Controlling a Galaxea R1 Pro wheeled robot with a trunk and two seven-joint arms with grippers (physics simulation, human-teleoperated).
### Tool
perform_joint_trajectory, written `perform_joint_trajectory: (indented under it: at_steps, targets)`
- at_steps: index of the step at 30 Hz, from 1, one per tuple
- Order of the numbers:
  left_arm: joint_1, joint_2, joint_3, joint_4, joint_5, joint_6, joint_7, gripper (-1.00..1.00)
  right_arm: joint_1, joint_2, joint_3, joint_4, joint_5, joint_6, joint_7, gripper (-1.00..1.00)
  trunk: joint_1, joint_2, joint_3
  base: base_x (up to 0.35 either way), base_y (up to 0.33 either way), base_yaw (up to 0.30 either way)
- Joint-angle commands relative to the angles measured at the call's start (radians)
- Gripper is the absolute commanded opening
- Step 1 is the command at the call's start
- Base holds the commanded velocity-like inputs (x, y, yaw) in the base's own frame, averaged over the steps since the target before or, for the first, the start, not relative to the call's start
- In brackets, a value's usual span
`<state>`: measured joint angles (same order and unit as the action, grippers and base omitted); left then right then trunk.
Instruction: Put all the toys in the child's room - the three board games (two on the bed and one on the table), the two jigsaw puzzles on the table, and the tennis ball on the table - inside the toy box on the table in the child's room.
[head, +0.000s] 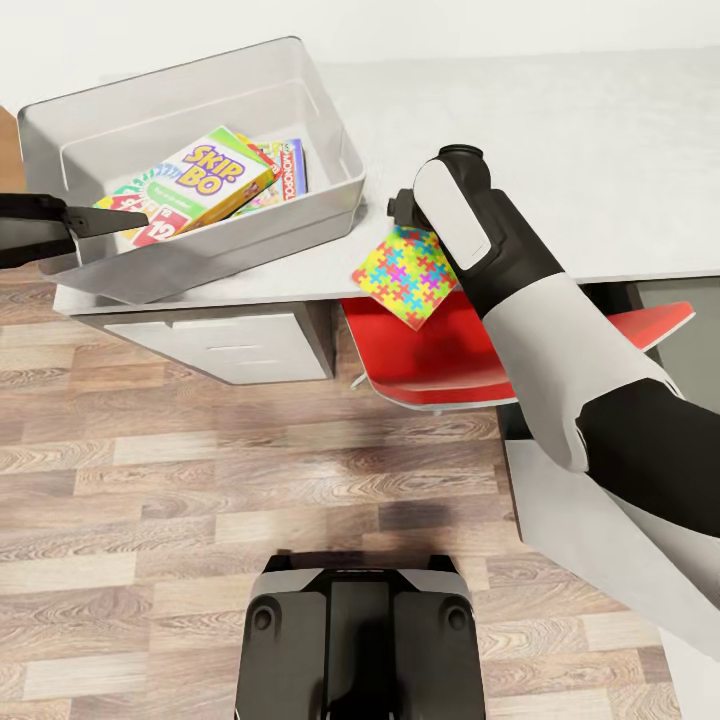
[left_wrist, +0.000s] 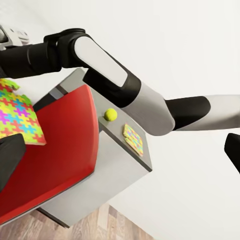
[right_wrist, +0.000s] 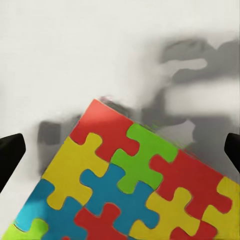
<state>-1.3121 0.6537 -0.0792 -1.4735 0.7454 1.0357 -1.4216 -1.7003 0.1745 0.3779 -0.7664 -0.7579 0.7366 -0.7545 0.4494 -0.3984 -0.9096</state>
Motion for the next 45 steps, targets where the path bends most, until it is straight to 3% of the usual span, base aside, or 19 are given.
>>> perform_joint_trajectory:
  at_steps: [1, 10, 26, 37, 45]
  targets:
    - [-0.001, 0.001, -0.002, 0.001, 0.003, 0.01, -0.002, 1.0, -0.001, 0.0, 0.001, 0.0, -0.008, 0.007, -0.009, 1.0, 0.001, -0.002, -0.001, 0.0, 0.0, 0.0]
    - [-0.001, 0.003, -0.002, 0.001, 0.003, 0.01, -0.002, 1.0, -0.001, 0.0, -0.001, -0.001, -0.008, 0.058, -0.011, 1.0, 0.001, -0.002, -0.001, 0.0, 0.0, 0.0]
    - [-0.001, 0.003, -0.002, 0.001, 0.002, 0.01, -0.002, 1.0, -0.001, 0.0, -0.001, -0.001, -0.006, 0.059, -0.011, 1.0, 0.001, -0.002, -0.001, 0.0, 0.0, 0.0]
    - [-0.001, 0.003, -0.002, 0.001, 0.002, 0.011, -0.002, 1.0, -0.001, 0.0, -0.001, -0.002, -0.004, 0.058, -0.013, 1.0, 0.001, -0.002, 0.014, 0.0, 0.0, 0.0]
    - [-0.001, 0.003, -0.002, 0.001, 0.002, 0.01, -0.002, 1.0, -0.002, 0.0, -0.001, -0.055, -0.004, 0.074, -0.057, 1.0, 0.001, -0.002, 0.027, 0.0, 0.0, 0.0]
